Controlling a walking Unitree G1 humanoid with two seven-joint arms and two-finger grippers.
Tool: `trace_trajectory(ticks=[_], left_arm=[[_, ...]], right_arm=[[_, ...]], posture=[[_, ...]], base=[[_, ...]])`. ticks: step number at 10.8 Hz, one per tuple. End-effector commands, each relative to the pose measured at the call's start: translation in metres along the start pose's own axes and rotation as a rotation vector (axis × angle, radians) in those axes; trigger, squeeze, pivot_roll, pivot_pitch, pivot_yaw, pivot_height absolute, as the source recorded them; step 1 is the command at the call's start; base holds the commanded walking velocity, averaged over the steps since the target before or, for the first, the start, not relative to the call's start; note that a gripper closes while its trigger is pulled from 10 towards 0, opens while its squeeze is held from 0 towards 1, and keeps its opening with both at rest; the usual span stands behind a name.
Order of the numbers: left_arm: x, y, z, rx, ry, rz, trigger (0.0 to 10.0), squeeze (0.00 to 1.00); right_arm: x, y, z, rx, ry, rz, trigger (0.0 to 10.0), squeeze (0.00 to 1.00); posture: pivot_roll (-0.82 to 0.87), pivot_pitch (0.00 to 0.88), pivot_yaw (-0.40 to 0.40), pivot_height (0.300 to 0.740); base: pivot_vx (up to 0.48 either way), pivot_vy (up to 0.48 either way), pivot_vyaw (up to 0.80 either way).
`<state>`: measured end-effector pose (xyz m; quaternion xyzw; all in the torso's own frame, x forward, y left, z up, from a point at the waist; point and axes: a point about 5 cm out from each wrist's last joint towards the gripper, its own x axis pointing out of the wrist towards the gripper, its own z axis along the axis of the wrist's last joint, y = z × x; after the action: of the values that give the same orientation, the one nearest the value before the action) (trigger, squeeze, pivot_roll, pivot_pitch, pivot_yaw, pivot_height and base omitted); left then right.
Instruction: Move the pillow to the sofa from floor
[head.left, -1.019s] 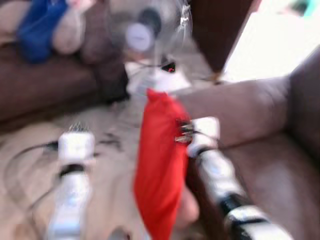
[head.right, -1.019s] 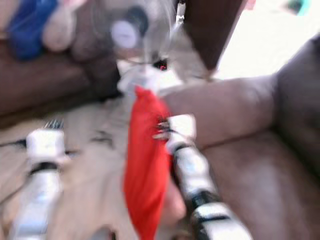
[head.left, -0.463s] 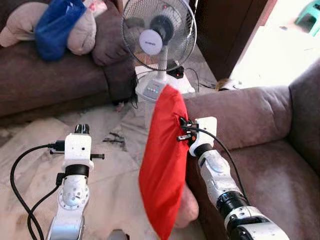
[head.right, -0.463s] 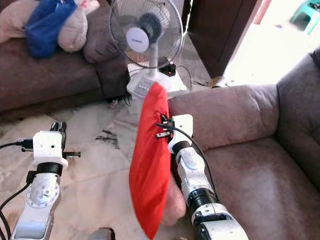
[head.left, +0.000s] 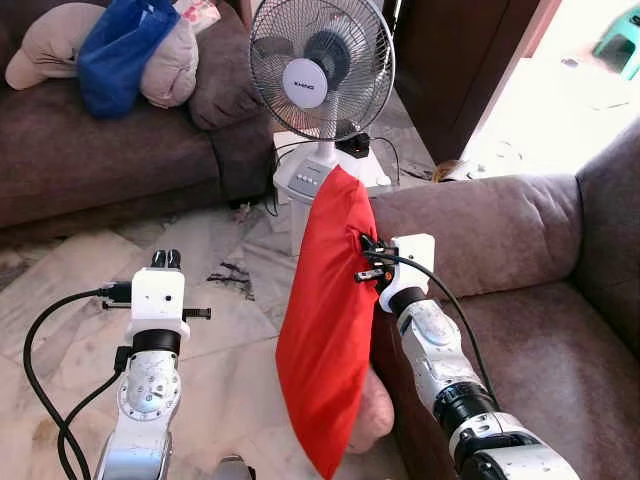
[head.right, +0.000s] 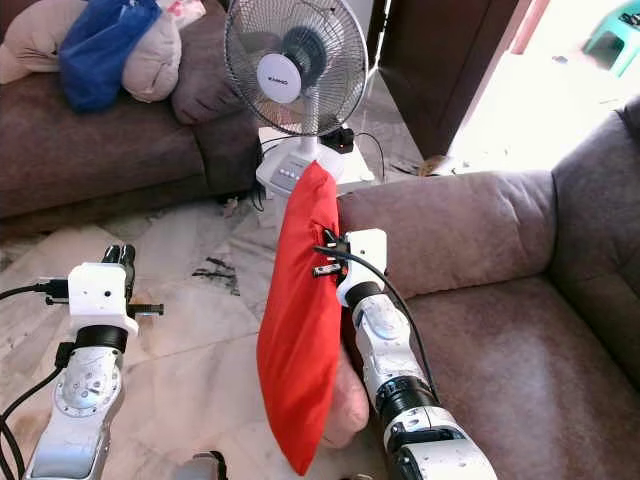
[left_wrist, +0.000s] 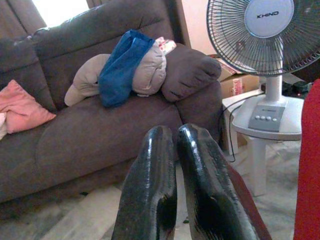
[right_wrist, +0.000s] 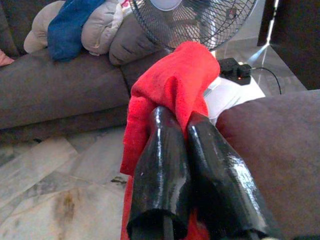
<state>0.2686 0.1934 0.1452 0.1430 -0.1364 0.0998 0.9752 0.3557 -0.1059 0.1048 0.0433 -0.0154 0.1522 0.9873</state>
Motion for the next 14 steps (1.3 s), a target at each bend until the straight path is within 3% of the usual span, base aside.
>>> trace_trajectory(ticks=[1, 6, 10, 14], left_arm=[[-0.0029, -0.003, -0.0011, -0.002, 0.012, -0.015, 10.0, 0.0], [-0.0036, -0.0061, -0.0015, -0.025, 0.018, -0.018, 10.0, 0.0], [-0.0027, -0.008, -0.0023, -0.036, 0.02, -0.018, 10.0, 0.0], [-0.0028, -0.0085, -0.0025, -0.039, 0.022, -0.018, 10.0, 0.0]], right_arm=[[0.0066, -0.0048, 0.0257, -0.011, -0.125, -0.016, 10.0, 0.0], [0.0064, -0.0054, 0.026, -0.015, -0.127, -0.015, 10.0, 0.0], [0.0073, -0.0056, 0.0254, -0.006, -0.117, -0.016, 10.0, 0.0], [0.0073, -0.0046, 0.024, -0.022, -0.108, -0.01, 10.0, 0.0]], posture=[[0.2, 0.148, -0.053, 0.74], [0.2, 0.137, -0.055, 0.74], [0.2, 0.125, -0.057, 0.74], [0.2, 0.126, -0.059, 0.74]], base=[[0.0, 0.0, 0.0], [0.0, 0.0, 0.0], [0.0, 0.327, 0.0], [0.0, 0.331, -0.6]])
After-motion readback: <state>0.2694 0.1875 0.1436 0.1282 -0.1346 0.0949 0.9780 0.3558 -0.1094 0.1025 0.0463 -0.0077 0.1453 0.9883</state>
